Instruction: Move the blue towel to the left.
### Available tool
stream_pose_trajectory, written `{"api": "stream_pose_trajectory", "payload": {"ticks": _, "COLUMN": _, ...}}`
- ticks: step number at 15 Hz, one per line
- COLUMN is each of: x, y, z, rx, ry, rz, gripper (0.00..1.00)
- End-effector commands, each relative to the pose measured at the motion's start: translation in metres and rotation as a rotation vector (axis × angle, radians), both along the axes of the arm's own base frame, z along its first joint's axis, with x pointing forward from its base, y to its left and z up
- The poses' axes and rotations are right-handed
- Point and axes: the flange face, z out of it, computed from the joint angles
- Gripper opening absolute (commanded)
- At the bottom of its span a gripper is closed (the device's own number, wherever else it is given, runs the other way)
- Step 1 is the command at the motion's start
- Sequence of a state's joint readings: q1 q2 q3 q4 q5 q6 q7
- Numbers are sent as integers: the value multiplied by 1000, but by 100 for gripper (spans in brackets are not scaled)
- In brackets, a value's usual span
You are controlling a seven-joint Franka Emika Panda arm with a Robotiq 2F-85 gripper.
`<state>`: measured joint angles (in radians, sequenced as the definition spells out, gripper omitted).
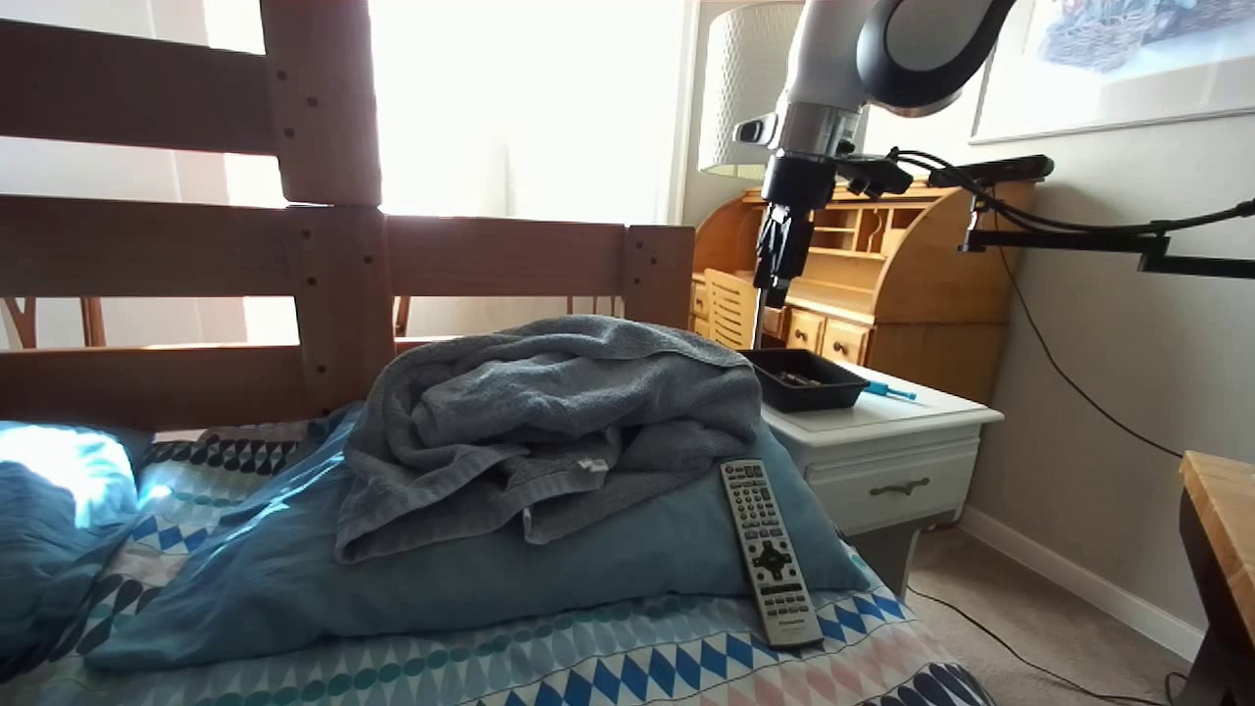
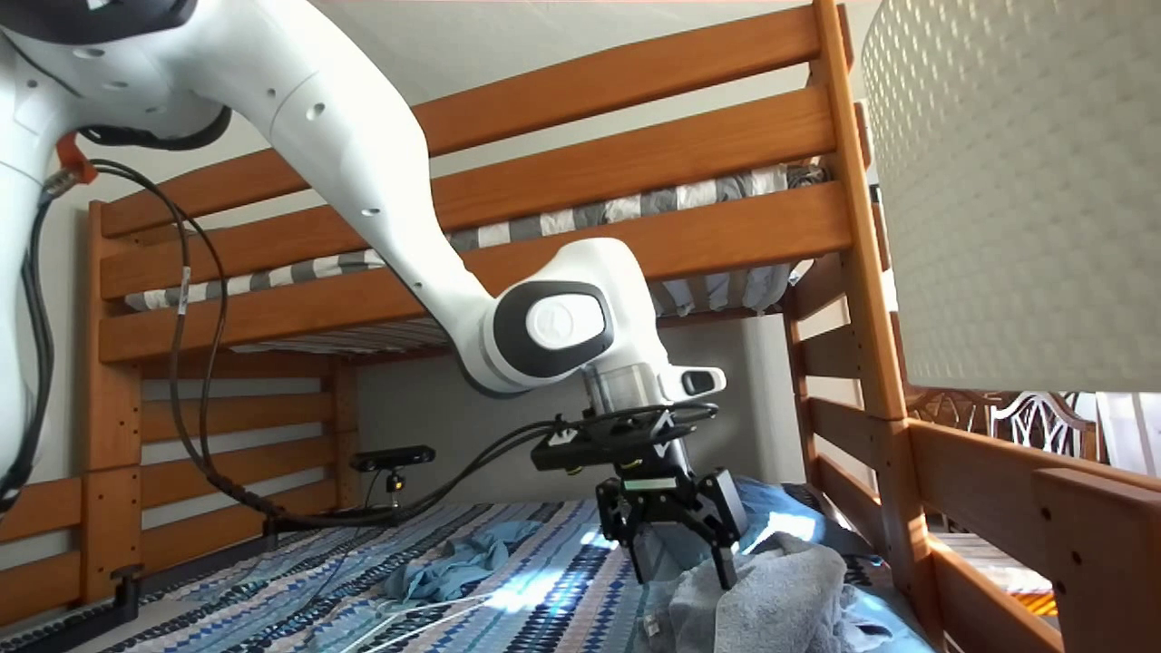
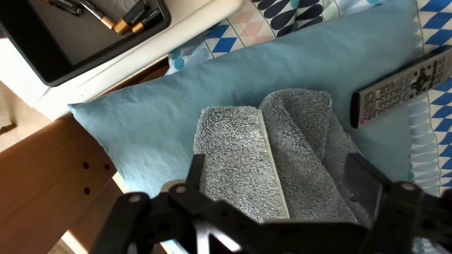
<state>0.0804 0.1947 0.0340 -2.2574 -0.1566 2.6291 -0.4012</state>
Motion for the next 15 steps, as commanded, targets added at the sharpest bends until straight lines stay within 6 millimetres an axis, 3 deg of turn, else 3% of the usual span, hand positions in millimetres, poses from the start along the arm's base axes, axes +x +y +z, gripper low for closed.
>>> {"api": "stream_pose_trajectory", "payload": {"ticks": 1, "x": 21, "y": 3, "z": -21, "rx": -20, "ry": -42, "rz": -10, "gripper": 100}}
{"api": "stream_pose_trajectory", "payload": {"ticks": 11, "x": 55, "y": 22, "z": -59, "rx": -85, "ry": -69, "rz": -65, "gripper": 100}}
{"api": "stream_pose_trajectory", "payload": {"ticks": 12, "x": 56, "y": 27, "z": -63, "rx": -77, "ry": -66, "rz": -65, "gripper": 75}}
{"api": "stream_pose_trajectory", "payload": {"ticks": 13, "x": 58, "y": 31, "z": -67, "rx": -74, "ry": -67, "rz": -61, "gripper": 74}}
{"api": "stream_pose_trajectory", "payload": {"ticks": 15, "x": 60, "y": 38, "z": -74, "rx": -68, "ry": -63, "rz": -51, "gripper": 59}}
